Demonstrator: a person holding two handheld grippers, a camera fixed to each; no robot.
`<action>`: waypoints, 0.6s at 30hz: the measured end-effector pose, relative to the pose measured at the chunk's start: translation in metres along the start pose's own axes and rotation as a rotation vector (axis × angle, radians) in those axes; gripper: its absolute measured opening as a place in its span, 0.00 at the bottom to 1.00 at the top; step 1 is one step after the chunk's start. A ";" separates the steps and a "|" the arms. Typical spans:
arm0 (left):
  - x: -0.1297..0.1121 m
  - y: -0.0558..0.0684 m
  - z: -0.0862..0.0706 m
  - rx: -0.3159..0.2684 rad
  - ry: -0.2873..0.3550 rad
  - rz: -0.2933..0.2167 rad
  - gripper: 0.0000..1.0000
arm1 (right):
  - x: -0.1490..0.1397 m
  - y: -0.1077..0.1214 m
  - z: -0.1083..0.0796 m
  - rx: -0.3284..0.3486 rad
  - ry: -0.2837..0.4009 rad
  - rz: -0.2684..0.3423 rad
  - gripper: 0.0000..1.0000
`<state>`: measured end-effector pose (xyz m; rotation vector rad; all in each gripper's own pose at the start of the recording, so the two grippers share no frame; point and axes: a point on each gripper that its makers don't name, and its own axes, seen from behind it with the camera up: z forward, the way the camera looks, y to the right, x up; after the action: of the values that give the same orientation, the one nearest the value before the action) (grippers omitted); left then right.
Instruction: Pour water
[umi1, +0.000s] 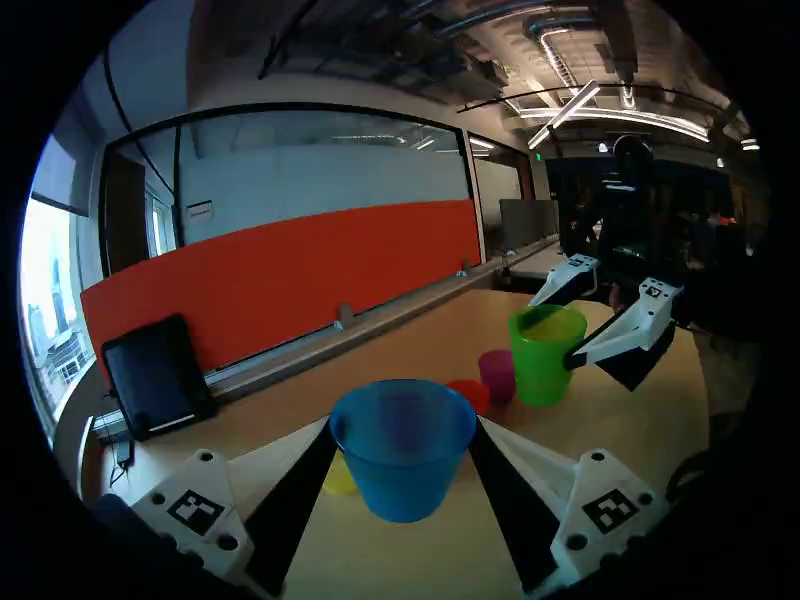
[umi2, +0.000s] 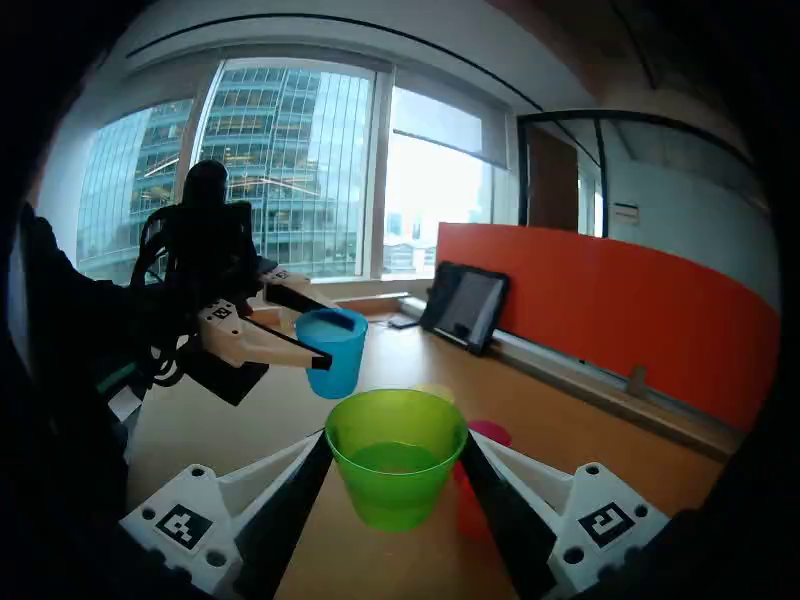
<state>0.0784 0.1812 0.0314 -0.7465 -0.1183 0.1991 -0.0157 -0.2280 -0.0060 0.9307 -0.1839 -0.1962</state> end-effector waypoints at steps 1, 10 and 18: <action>-0.004 0.002 0.001 -0.004 -0.011 0.002 0.89 | -0.004 0.000 0.000 0.004 -0.016 0.001 0.92; -0.039 0.014 0.006 -0.043 -0.111 0.009 0.89 | -0.035 0.001 -0.001 0.035 -0.145 0.013 0.92; -0.066 0.019 0.006 -0.077 -0.192 0.012 0.89 | -0.056 0.005 -0.001 0.041 -0.226 0.001 0.92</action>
<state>0.0108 0.1842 0.0200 -0.8041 -0.3052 0.2790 -0.0692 -0.2106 -0.0070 0.9488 -0.3981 -0.2974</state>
